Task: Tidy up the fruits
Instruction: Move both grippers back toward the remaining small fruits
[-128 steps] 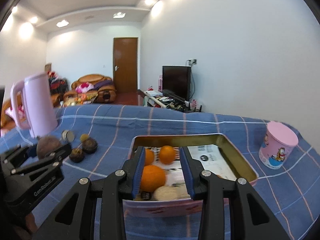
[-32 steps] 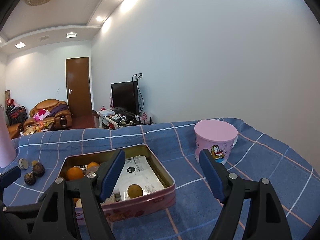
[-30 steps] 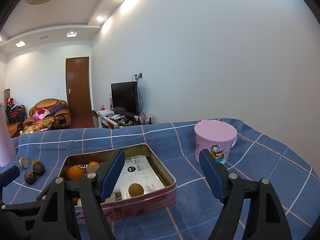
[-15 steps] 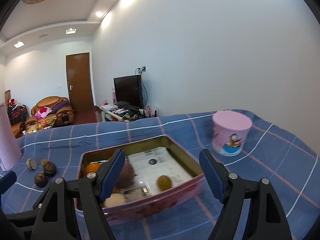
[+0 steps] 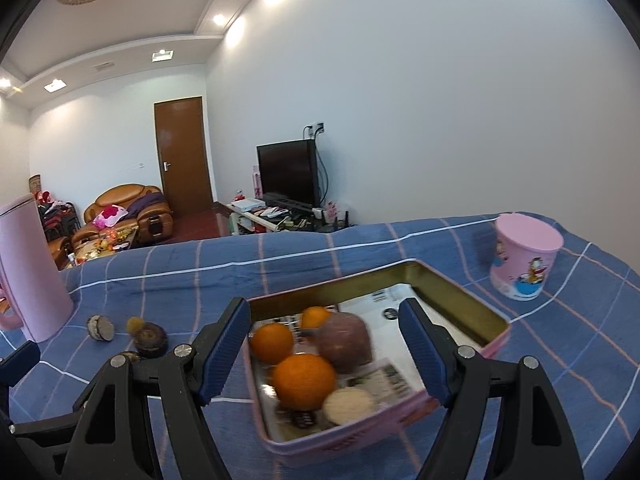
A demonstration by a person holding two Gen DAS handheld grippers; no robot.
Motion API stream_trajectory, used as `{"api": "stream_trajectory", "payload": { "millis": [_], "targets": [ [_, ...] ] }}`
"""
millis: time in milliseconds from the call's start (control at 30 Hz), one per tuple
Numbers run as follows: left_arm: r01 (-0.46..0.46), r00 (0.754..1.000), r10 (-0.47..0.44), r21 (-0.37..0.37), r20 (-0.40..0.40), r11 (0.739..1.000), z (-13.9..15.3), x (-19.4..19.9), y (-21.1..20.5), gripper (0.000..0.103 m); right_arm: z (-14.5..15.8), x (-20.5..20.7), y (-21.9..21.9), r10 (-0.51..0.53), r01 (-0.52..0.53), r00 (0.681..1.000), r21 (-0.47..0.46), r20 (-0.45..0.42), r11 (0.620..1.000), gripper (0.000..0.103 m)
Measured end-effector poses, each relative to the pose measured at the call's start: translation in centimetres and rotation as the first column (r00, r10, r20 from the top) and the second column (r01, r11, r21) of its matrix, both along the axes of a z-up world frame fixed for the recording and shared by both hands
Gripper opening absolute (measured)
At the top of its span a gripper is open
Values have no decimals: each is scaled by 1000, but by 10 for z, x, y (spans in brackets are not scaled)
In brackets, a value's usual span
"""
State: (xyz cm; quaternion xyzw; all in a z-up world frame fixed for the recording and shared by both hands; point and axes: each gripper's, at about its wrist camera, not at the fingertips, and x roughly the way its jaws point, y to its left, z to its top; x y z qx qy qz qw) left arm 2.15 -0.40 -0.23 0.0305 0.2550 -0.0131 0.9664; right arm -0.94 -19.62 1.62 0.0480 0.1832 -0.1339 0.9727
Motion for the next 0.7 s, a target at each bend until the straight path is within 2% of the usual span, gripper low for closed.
{"api": "stream_trajectory", "payload": {
  "millis": [167, 300, 433, 533, 600, 700],
  "targets": [
    [-20, 1000, 19, 58, 15, 998, 0, 12, 15, 103, -2, 10, 21, 32, -32, 999, -1, -5, 999, 78],
    [-45, 999, 45, 28, -11, 999, -1, 27, 36, 103, -3, 18, 33, 55, -55, 998, 7, -11, 998, 78],
    [-70, 997, 70, 36, -11, 997, -1, 36, 52, 103, -4, 28, 43, 76, -75, 997, 28, -28, 997, 78],
    [-92, 995, 92, -9, -49, 996, -4, 45, 71, 103, -5, 36, 53, 95, -94, 994, 32, -45, 995, 78],
    [-127, 989, 123, -41, -87, 991, -7, 51, 84, 103, -6, 40, 58, 112, -111, 992, 29, -54, 993, 78],
    [-231, 966, 225, -35, -128, 972, -11, 60, 105, 103, -8, 47, 70, 155, -153, 985, 24, -72, 988, 78]
  ]
}}
